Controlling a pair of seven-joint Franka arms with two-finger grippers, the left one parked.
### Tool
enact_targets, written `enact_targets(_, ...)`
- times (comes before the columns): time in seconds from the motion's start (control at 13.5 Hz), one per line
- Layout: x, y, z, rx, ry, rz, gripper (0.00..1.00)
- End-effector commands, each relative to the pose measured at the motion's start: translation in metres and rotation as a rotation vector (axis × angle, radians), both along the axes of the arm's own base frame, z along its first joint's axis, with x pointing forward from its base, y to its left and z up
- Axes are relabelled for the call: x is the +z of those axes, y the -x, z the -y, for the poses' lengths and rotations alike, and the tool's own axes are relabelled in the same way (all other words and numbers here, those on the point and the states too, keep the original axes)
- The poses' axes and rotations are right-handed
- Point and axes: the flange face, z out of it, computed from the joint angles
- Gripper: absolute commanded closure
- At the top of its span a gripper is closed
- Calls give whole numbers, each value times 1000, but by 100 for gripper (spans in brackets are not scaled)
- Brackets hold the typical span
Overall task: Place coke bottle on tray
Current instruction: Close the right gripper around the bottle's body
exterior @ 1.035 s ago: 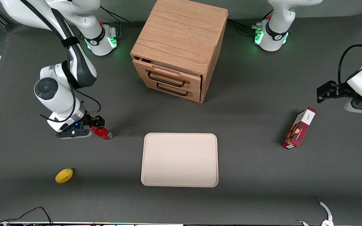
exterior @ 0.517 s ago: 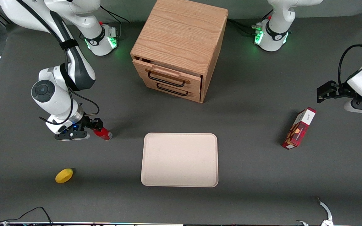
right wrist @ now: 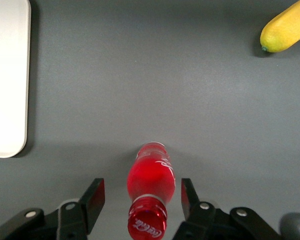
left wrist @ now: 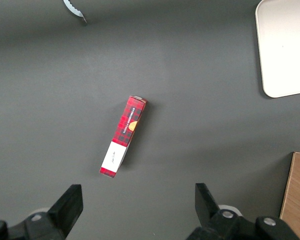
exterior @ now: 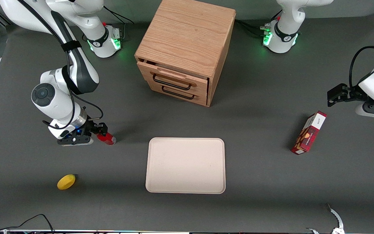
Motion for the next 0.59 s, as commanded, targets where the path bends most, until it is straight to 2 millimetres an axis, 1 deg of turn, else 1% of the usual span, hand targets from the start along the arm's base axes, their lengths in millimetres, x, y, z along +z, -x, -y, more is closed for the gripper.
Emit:
enact_targets(0.0, -3, -2, 0, 14, -21, 0, 30)
enact_targets(0.37, -8, 5, 4, 8, -18, -15, 31)
enact_targets(0.52, -7, 6, 4, 8, -18, -15, 34)
